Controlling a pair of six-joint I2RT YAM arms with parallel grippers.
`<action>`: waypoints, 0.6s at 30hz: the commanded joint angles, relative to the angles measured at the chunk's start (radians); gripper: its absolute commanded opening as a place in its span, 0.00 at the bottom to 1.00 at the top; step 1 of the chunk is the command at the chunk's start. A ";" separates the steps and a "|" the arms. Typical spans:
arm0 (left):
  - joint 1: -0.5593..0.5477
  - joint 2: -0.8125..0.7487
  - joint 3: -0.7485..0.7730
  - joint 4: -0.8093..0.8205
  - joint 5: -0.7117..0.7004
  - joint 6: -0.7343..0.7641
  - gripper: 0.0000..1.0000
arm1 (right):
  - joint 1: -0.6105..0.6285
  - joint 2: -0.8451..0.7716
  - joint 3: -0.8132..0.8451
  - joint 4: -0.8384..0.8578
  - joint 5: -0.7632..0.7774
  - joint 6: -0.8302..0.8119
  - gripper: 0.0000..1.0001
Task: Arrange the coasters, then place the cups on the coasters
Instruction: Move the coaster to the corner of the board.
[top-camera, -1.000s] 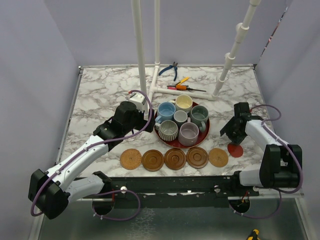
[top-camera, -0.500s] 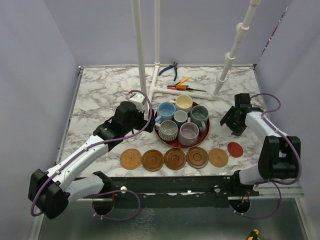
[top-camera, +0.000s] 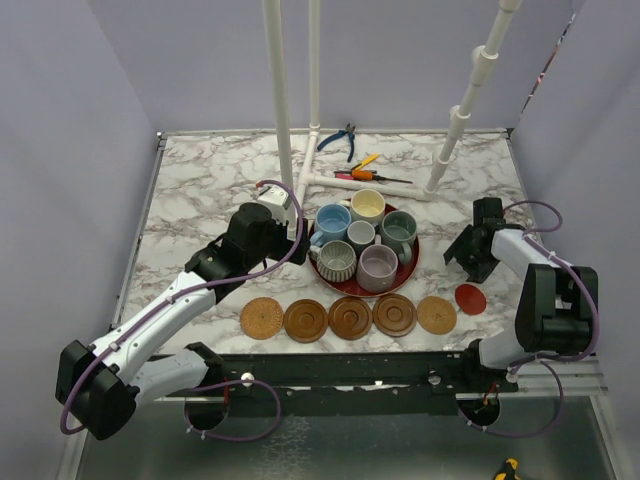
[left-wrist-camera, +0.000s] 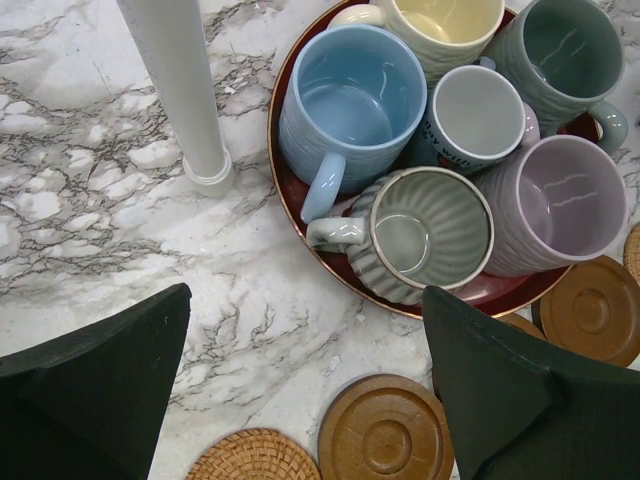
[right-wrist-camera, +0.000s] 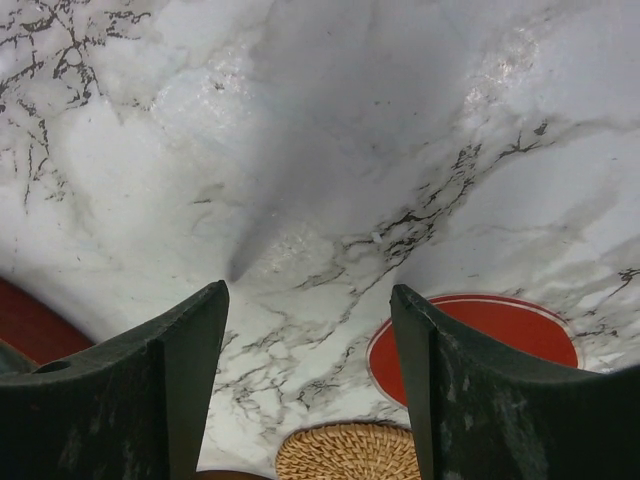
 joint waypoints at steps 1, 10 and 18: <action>-0.003 -0.027 -0.013 -0.001 0.012 0.010 0.99 | -0.015 0.003 -0.017 0.017 0.012 -0.017 0.71; -0.003 -0.032 -0.010 -0.002 0.013 0.010 0.99 | -0.022 -0.030 -0.053 -0.017 -0.017 0.011 0.71; -0.003 -0.034 -0.011 -0.001 0.020 0.010 0.99 | -0.022 -0.059 -0.075 -0.049 -0.018 0.026 0.71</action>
